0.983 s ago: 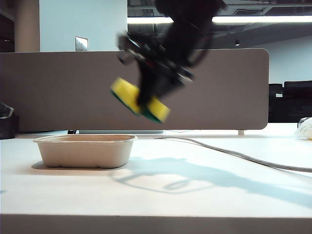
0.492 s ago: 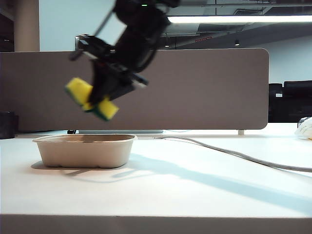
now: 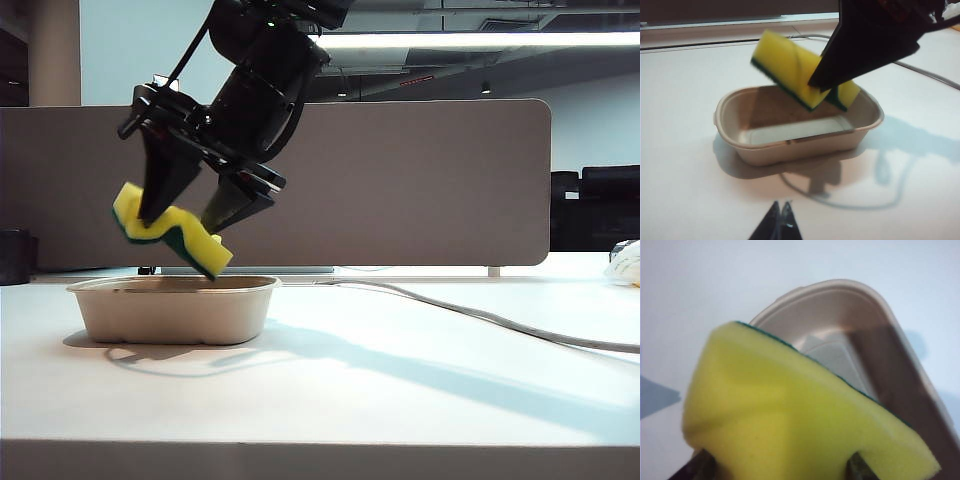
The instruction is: Pick up the cleaning sponge from the table and place it into the paper lunch box.
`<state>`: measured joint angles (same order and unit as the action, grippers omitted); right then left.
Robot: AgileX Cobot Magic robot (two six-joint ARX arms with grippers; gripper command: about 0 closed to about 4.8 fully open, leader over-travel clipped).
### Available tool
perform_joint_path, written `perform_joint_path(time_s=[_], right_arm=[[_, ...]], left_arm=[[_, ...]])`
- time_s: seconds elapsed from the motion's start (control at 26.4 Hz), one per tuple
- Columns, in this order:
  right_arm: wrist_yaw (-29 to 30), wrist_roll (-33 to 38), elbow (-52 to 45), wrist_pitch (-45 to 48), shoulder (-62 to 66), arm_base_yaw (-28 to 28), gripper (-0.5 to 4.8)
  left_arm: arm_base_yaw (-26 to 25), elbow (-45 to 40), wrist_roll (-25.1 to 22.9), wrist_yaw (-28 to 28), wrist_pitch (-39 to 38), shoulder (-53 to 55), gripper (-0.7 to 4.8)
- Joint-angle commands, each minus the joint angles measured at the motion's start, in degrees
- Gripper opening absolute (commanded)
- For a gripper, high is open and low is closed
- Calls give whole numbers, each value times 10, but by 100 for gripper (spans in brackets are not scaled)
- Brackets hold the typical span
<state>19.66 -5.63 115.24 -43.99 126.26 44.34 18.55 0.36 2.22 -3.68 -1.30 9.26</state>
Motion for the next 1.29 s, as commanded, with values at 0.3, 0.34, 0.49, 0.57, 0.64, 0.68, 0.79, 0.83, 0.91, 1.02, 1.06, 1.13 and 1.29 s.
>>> perform_joint_path(time_s=[0.3,0.34,0.49,0.57,0.64,0.68,0.79,0.83,0.91,1.02,1.06,1.13,1.29], right_arm=[[-6,10,2,-16,-5,1,479],[-6,10,2,-16,-7,-1,479],[-7,14,2,-9,-8,-1,479],[-7,16,2,-8,-8,-2,479],[-18,16,2,-7,-8,-2,479],[-37,21,2,-4,-8,-2,479],[-61,25,2,0,-8,-2,236],[-47,24,2,3,-8,-3,100],[-39,24,2,10,-10,-3,63],[-43,25,2,23,-12,-2,125],[-43,26,2,24,-12,-2,192],[-40,26,2,23,-12,-3,346],[-28,26,2,17,-12,-3,441]], left_arm=[[0,1,-1,-2,5,0,-5],[0,1,-1,-2,5,0,-5],[0,1,-1,-2,5,0,-5],[0,1,-1,-2,5,0,-5],[0,1,-1,-2,5,0,-6],[0,1,-1,-2,5,0,-5],[0,1,-1,-2,5,0,-5],[0,1,-1,-2,5,0,-5],[0,1,-1,-2,5,0,-6],[0,1,-1,-2,5,0,-5],[0,1,-1,-2,5,0,-6],[0,1,-1,-2,5,0,-5],[0,1,-1,-2,5,0,-5]])
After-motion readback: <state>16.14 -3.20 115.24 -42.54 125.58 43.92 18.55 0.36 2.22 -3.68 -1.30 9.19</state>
